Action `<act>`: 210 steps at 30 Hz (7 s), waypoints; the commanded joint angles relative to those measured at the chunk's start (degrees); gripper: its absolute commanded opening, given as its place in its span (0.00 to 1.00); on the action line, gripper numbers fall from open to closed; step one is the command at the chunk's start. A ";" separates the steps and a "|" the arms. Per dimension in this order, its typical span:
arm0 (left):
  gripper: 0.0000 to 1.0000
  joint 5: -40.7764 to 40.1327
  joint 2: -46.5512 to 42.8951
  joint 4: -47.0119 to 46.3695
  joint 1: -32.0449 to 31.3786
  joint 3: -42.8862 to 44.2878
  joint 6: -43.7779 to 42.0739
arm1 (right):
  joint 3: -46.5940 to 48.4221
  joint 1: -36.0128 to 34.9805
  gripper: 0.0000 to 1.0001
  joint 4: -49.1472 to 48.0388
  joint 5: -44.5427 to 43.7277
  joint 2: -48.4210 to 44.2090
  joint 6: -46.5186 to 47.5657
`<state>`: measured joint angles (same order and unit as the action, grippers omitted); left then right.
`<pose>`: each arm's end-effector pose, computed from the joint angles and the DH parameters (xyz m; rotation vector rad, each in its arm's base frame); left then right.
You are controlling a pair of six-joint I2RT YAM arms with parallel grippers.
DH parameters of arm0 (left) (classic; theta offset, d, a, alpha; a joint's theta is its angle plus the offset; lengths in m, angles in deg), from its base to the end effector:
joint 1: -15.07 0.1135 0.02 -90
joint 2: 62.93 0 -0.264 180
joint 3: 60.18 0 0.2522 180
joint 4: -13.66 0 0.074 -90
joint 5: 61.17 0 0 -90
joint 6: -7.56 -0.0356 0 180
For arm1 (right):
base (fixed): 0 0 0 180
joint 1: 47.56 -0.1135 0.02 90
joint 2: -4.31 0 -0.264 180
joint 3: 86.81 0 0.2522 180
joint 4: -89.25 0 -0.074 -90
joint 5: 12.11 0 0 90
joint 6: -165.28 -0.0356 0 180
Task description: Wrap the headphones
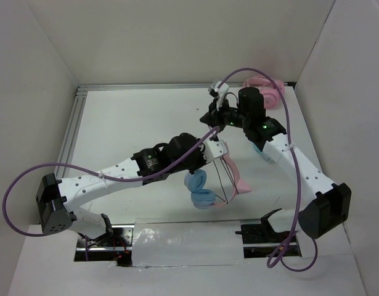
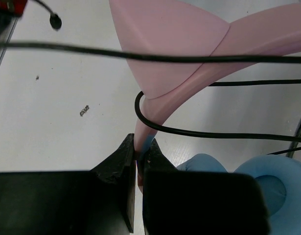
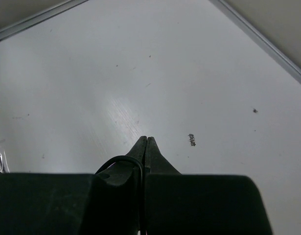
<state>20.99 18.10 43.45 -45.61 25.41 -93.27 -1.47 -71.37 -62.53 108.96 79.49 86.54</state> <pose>0.1654 -0.2845 0.3477 1.1144 1.6986 -0.4164 0.2671 0.1379 0.3808 -0.9155 1.6556 0.6595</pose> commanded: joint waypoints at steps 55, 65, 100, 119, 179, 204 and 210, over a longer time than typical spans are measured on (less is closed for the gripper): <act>0.00 -12.47 -4.14 -1.53 17.52 -0.29 30.69 | -39.49 7.29 0.00 -13.75 -13.58 -16.82 -34.47; 0.00 -9.92 15.17 5.14 25.96 9.71 37.81 | -34.05 8.25 0.00 -9.11 -19.03 -6.55 -33.33; 0.00 10.63 59.58 17.64 38.79 60.69 51.42 | 16.89 21.79 0.00 12.78 -13.14 41.96 -33.33; 0.07 12.49 66.97 18.33 42.67 66.33 51.09 | 38.91 23.37 0.08 19.56 -7.96 58.24 -31.13; 0.95 8.10 26.87 18.70 47.34 38.61 37.21 | 33.12 14.67 1.00 13.24 -10.23 37.69 -30.51; 0.99 -0.16 -42.20 23.43 29.66 -27.27 61.45 | -47.05 8.17 1.00 -3.39 -38.10 -65.77 -38.87; 0.99 -1.39 -39.55 23.34 28.52 -26.13 60.93 | -46.26 8.17 1.00 -2.94 -38.36 -62.09 -38.42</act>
